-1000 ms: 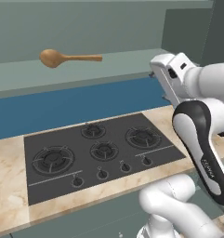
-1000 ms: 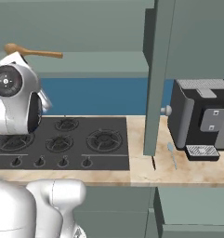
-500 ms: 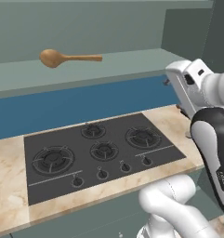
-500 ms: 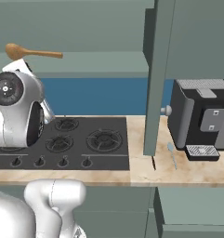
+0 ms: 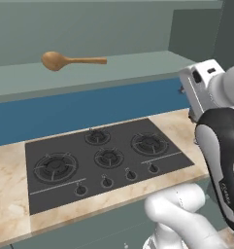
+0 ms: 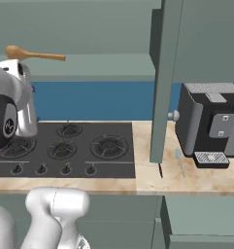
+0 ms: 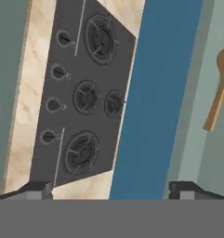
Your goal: Organize the utensils by type. Pick up the wooden spoons from the counter and place them in the open cabinet. Then pick up the metallic utensils from the counter and place them in the open drawer.
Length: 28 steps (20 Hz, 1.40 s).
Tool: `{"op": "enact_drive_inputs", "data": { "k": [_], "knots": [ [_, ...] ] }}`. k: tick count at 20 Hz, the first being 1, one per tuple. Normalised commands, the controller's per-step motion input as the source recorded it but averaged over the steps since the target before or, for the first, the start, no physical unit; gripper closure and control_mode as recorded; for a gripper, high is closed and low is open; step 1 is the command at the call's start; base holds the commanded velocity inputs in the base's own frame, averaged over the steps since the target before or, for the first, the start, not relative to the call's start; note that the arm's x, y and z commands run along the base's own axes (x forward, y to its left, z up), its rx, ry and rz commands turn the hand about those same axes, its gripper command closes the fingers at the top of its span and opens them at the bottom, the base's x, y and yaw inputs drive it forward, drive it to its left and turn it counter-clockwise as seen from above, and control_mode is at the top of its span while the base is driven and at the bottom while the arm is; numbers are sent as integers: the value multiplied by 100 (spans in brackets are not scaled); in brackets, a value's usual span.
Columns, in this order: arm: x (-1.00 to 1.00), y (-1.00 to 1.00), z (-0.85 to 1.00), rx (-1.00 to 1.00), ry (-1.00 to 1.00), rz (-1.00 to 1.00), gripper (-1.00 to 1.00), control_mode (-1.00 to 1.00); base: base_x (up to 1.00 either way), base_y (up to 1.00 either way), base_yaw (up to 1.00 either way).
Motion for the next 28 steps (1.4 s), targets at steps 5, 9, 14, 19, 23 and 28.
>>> {"op": "enact_drive_inputs", "data": {
  "k": [5, 9, 14, 19, 23, 28],
  "knots": [
    [-40, 0, 4, 25, 13, -41, -100, -100, 0, 0, 0],
    [-34, 0, 0, 21, 9, -26, -100, -100, 0, 0, 0],
    [-23, -3, -3, 13, 1, -2, -100, -100, 0, 0, 0],
    [-11, -1, -2, 7, 0, 0, -100, 100, -30, -2, -5],
    [0, 0, 0, 0, 0, 0, -100, 100, -63, -5, -24],
    [0, 0, 0, 0, 0, 0, -100, 100, -67, 0, -36]
  ]
}}
